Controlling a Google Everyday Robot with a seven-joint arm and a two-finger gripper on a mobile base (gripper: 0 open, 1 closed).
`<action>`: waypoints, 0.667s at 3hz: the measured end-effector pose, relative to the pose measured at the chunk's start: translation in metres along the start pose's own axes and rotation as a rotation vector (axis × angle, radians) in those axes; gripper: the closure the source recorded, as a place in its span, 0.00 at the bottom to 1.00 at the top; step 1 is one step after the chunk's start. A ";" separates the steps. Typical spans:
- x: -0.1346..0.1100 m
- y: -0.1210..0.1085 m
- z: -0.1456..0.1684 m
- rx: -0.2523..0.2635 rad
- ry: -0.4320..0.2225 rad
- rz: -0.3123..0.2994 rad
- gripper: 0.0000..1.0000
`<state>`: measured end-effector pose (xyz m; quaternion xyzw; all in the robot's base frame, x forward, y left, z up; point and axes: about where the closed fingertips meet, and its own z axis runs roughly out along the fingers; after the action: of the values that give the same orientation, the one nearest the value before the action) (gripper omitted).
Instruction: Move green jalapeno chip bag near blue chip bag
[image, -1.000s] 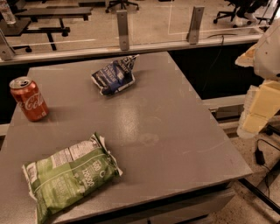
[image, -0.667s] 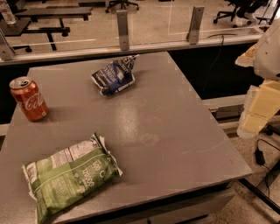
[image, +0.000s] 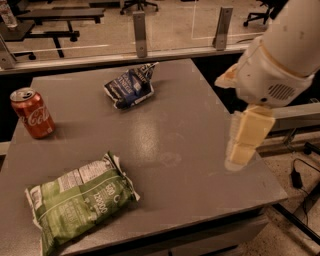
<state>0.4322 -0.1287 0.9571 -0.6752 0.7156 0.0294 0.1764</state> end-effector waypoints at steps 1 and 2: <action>-0.038 0.015 0.025 -0.057 -0.043 -0.091 0.00; -0.077 0.028 0.054 -0.088 -0.068 -0.189 0.00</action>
Offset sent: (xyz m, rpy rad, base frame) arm -0.0189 0.1649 -0.0692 0.0330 0.0248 0.3731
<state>0.4184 -0.0372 0.9238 -0.7454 0.6404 0.0671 0.1726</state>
